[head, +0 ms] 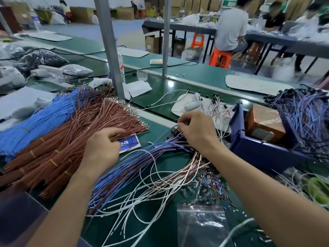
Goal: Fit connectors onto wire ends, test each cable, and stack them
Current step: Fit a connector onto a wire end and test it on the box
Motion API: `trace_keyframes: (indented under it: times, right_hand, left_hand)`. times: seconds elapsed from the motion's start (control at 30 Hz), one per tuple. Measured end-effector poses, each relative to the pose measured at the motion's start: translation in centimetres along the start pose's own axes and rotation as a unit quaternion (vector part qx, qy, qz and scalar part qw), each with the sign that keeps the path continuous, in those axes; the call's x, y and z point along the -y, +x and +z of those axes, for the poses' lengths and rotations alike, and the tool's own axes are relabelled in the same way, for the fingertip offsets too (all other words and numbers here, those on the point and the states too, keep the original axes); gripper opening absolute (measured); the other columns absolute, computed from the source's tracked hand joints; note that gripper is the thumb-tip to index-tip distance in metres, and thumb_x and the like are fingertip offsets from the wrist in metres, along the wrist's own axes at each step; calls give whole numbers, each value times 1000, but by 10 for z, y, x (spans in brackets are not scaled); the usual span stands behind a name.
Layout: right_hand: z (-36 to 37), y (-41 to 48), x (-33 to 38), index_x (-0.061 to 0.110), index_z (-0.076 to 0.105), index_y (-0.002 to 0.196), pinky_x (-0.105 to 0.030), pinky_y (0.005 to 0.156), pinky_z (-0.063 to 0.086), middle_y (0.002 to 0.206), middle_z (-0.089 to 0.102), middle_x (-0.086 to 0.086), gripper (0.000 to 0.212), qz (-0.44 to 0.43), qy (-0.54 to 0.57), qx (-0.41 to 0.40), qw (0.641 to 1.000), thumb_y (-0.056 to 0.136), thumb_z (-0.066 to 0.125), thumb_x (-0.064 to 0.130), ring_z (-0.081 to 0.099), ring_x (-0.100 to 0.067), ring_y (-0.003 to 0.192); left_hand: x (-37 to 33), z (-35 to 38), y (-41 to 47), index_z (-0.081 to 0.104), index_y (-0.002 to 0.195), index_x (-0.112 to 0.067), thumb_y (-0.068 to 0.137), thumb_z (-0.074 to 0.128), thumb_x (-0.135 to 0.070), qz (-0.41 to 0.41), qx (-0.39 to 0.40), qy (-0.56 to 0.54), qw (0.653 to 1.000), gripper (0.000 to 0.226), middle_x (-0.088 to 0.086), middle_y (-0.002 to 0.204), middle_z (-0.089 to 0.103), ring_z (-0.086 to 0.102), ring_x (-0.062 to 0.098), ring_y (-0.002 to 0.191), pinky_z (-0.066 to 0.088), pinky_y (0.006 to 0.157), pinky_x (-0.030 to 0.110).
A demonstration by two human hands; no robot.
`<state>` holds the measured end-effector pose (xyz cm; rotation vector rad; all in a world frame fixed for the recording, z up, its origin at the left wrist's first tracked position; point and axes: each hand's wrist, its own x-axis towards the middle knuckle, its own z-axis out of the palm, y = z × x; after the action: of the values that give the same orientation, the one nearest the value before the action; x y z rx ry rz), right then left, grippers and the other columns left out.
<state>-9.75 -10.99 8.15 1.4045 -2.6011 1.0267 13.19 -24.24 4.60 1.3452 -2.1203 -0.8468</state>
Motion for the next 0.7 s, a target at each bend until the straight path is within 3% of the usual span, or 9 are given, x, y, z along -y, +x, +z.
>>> trace_keyframes:
  times: [0.03, 0.1, 0.13, 0.23, 0.37, 0.43, 0.5, 0.6, 0.7]
  right_hand:
    - [-1, -2, 1, 22, 81, 87, -32, 74, 58, 77, 74, 10, 8, 5, 20, -18, 1000, 90, 74, 20, 67, -10, 72]
    - [0, -7, 2, 22, 80, 87, -30, 72, 56, 76, 73, 11, 10, 8, 41, -20, 999, 92, 71, 18, 66, -8, 70]
    - [-1, -9, 3, 21, 79, 87, -28, 68, 55, 74, 72, 12, 11, 11, 60, -27, 998, 92, 71, 17, 64, -6, 68]
    - [-12, -8, 9, 19, 79, 85, -23, 62, 56, 69, 72, 11, 10, 76, 190, -78, 976, 92, 72, 14, 67, -6, 65]
    - [-41, -15, 7, 13, 76, 87, -21, 48, 51, 69, 75, -5, 14, 195, 377, -50, 904, 91, 70, 1, 65, -12, 54]
    - [-59, -24, -4, 7, 74, 91, -22, 49, 52, 70, 74, -9, 12, 218, 468, -47, 855, 93, 67, -2, 64, -14, 56]
    - [-79, -38, -20, 5, 74, 96, -22, 53, 55, 76, 75, -11, 8, 232, 514, -47, 824, 92, 68, 1, 67, -15, 60]
    - [-101, -72, -50, 10, 78, 90, -21, 53, 55, 80, 75, -14, 12, 229, 519, -49, 822, 78, 75, 10, 67, -15, 60]
    - [-111, -115, -79, 16, 80, 79, -18, 50, 53, 76, 72, -14, 9, 254, 543, -68, 798, 74, 74, 13, 62, -12, 54]
  left_hand:
    - [-11, 0, -2, 73, 118, -35, 90, 61, 0, 27, -26, -18, 999, 46, -3, 113, 72, 50, 1, 38, 42, 39, 17]
    - [-37, 7, -5, 75, 117, -33, 91, 68, -11, 89, -49, -23, 995, 35, -10, 121, 70, 55, -3, 63, 56, 74, 22]
    - [-50, 14, -7, 75, 118, -32, 91, 70, -16, 115, -40, -24, 992, 32, -12, 124, 69, 58, -2, 82, 47, 91, 22]
    - [-79, 39, -10, 71, 128, -30, 91, 71, -21, 162, 39, -38, 985, 39, -10, 133, 67, 59, 10, 119, 34, 98, 15]
    - [-90, 52, 1, 78, 112, -28, 93, 69, -7, 100, 163, -194, 962, 30, 2, 101, 79, 73, 20, 91, 57, 94, 36]
    - [-85, 50, 7, 81, 98, -23, 92, 71, -3, 80, 216, -261, 938, 24, 2, 81, 78, 69, 10, 75, 58, 86, 28]
    - [-84, 49, 9, 83, 86, -25, 92, 73, -7, 91, 252, -263, 927, 21, 0, 74, 76, 64, 7, 68, 54, 73, 18]
    - [-91, 46, 8, 82, 77, -28, 93, 73, -11, 128, 246, -221, 935, 25, -5, 69, 74, 59, 0, 61, 47, 60, 12]
    - [-106, 42, 5, 82, 80, -34, 91, 77, -20, 157, 225, -157, 949, 19, -10, 73, 77, 67, 2, 67, 51, 65, 17]
